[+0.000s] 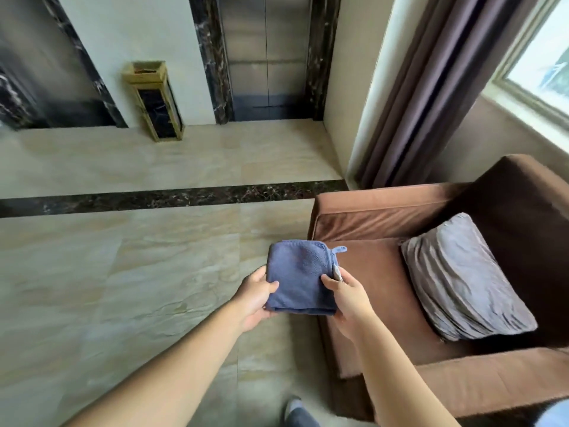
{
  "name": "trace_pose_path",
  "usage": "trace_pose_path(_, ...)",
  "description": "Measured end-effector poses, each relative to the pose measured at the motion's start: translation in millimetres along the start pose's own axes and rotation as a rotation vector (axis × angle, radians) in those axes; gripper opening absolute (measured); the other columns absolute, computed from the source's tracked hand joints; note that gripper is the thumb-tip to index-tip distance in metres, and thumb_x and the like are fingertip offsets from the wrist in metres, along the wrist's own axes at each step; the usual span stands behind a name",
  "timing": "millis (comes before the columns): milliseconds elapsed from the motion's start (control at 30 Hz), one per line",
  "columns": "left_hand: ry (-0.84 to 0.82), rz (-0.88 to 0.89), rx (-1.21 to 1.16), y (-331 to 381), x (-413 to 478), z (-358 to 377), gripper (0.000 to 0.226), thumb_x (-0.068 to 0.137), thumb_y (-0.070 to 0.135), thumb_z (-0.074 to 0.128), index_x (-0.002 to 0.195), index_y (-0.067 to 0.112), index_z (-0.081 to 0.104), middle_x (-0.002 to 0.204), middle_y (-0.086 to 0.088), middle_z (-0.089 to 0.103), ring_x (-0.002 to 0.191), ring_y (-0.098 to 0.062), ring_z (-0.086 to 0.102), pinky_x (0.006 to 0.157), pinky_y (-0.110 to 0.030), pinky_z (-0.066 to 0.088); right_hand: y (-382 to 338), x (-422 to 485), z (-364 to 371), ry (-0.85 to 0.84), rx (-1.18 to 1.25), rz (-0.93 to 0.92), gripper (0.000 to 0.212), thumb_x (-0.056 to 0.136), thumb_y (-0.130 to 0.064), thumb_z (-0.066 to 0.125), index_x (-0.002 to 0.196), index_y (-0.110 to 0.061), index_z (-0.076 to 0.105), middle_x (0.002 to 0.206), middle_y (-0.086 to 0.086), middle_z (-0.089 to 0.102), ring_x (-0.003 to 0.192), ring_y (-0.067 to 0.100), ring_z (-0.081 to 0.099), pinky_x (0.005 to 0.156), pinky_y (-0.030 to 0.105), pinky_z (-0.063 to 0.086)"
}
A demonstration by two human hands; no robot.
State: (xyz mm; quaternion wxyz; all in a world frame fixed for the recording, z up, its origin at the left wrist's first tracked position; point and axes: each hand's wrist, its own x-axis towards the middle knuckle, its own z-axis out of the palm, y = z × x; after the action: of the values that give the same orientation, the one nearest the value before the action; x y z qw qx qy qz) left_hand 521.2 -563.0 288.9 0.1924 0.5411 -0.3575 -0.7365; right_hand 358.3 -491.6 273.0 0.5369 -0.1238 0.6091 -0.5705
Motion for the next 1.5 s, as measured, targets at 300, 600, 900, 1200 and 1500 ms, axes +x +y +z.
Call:
trace_pose_path(300, -0.027, -0.061, 0.005, 109, 157, -17, 0.039, 0.099, -0.001, 0.043, 0.103, 0.033, 0.061, 0.110, 0.001, 0.070, 0.098, -0.027, 0.067, 0.076, -0.039, 0.055, -49, 174, 57, 0.028, 0.063, 0.027, 0.026, 0.092, 0.001, 0.053, 0.104, -0.012, 0.072, 0.113, 0.015, 0.073, 0.100, 0.027, 0.066, 0.098, 0.049, 0.049)
trace_pose_path(600, -0.079, -0.031, 0.115, 279, 320, 2, 0.051, 0.099, -0.003, 0.040, 0.140, 0.028, 0.047, 0.136, -0.007, 0.060, 0.121, -0.036, 0.060, 0.097, -0.054, 0.048, -167, 348, 108, 0.086, 0.097, 0.033, 0.027, 0.091, 0.001, 0.053, 0.105, -0.013, 0.072, 0.115, 0.014, 0.072, 0.106, 0.030, 0.064, 0.093, 0.046, 0.051)
trace_pose_path(900, -0.222, -0.108, 0.183, 405, 558, 29, 0.055, 0.099, -0.003, 0.038, 0.137, 0.036, 0.047, 0.121, -0.001, 0.066, 0.097, -0.024, 0.067, 0.074, -0.041, 0.054, -262, 568, 138, 0.308, 0.044, 0.031, 0.026, 0.089, 0.002, 0.057, 0.089, -0.017, 0.076, 0.116, 0.021, 0.072, 0.116, 0.042, 0.063, 0.102, 0.063, 0.046)
trace_pose_path(1200, -0.368, -0.158, 0.515, 574, 752, 97, 0.062, 0.098, -0.002, 0.042, 0.148, 0.033, 0.034, 0.140, -0.006, 0.054, 0.114, -0.029, 0.061, 0.077, -0.046, 0.060, -372, 734, 151, 0.472, 0.193, 0.112, 0.024, 0.091, -0.004, 0.059, 0.099, -0.019, 0.076, 0.102, 0.007, 0.079, 0.099, 0.027, 0.072, 0.095, 0.047, 0.053)
trace_pose_path(1500, -0.344, -0.428, 0.522, 605, 970, 200, 0.067, 0.098, -0.005, 0.037, 0.151, 0.035, 0.026, 0.123, -0.001, 0.051, 0.101, -0.026, 0.060, 0.066, -0.041, 0.057, -418, 960, 73, 0.616, 0.143, 0.276, 0.017, 0.090, 0.000, 0.059, 0.100, -0.006, 0.071, 0.110, 0.018, 0.074, 0.105, 0.036, 0.068, 0.094, 0.051, 0.054)
